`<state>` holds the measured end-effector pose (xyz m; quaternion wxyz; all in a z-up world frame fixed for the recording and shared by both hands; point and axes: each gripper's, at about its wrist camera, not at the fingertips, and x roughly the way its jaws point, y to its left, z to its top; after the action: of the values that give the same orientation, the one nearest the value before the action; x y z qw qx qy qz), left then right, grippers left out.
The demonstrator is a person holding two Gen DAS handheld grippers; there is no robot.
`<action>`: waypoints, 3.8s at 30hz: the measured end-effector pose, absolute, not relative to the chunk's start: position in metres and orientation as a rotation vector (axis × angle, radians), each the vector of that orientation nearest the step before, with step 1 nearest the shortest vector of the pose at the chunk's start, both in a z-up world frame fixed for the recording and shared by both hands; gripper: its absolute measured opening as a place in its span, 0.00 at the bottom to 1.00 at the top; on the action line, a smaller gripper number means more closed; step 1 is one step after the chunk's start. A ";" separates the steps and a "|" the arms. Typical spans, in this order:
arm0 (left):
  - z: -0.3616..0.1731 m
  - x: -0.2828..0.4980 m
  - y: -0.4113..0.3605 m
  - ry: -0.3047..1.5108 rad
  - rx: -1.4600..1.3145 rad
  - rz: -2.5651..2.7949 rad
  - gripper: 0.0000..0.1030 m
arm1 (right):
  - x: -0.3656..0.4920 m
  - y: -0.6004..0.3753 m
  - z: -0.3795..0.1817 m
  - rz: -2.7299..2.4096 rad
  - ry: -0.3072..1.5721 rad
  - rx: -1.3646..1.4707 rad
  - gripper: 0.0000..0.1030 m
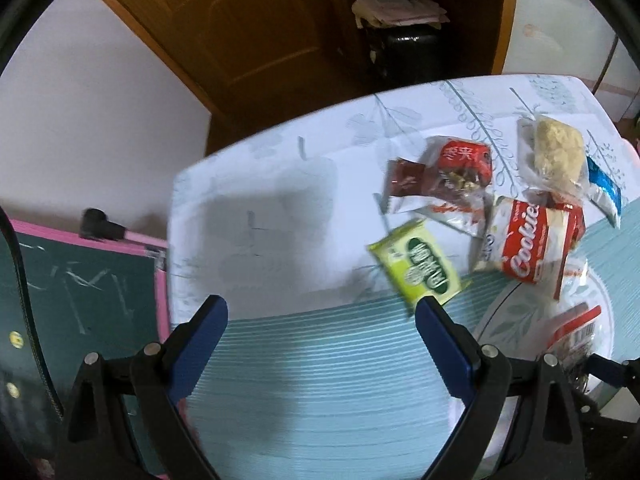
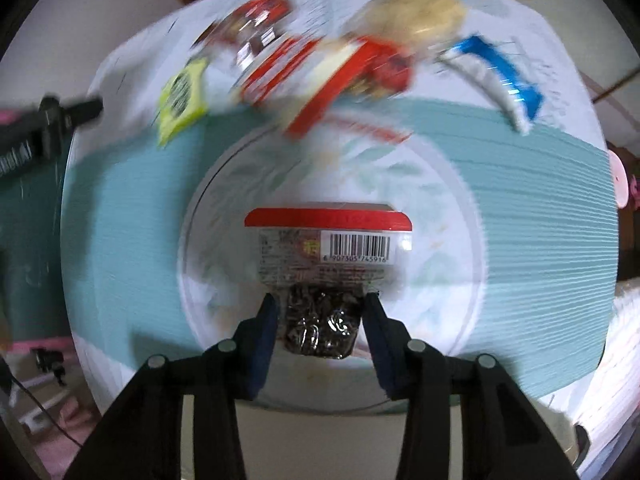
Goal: Organize snacks
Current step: 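Grasp the green pastry pack with the left tool while the right tool grasps the dark candy pack, then lower the green pack into the tray with the left tool while the right tool drops the candy pack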
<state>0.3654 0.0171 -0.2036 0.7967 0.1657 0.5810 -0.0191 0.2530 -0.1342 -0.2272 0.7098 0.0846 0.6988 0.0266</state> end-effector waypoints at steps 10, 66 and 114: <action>-0.252 0.397 0.002 1.375 0.098 -0.015 0.91 | 0.249 -0.191 -0.214 0.010 1.460 0.334 0.41; -0.066 0.008 -0.015 0.917 0.165 -0.364 0.35 | -0.011 -0.208 -0.054 0.175 0.985 0.307 0.41; -0.102 -0.007 -0.017 1.062 0.203 -0.318 0.69 | -0.023 -0.181 -0.101 0.183 1.198 0.219 0.48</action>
<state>-0.0073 -0.0167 -0.1016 0.8453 0.0962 0.5035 -0.1505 -0.0227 -0.1810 -0.1014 0.8163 0.1025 0.5620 0.0857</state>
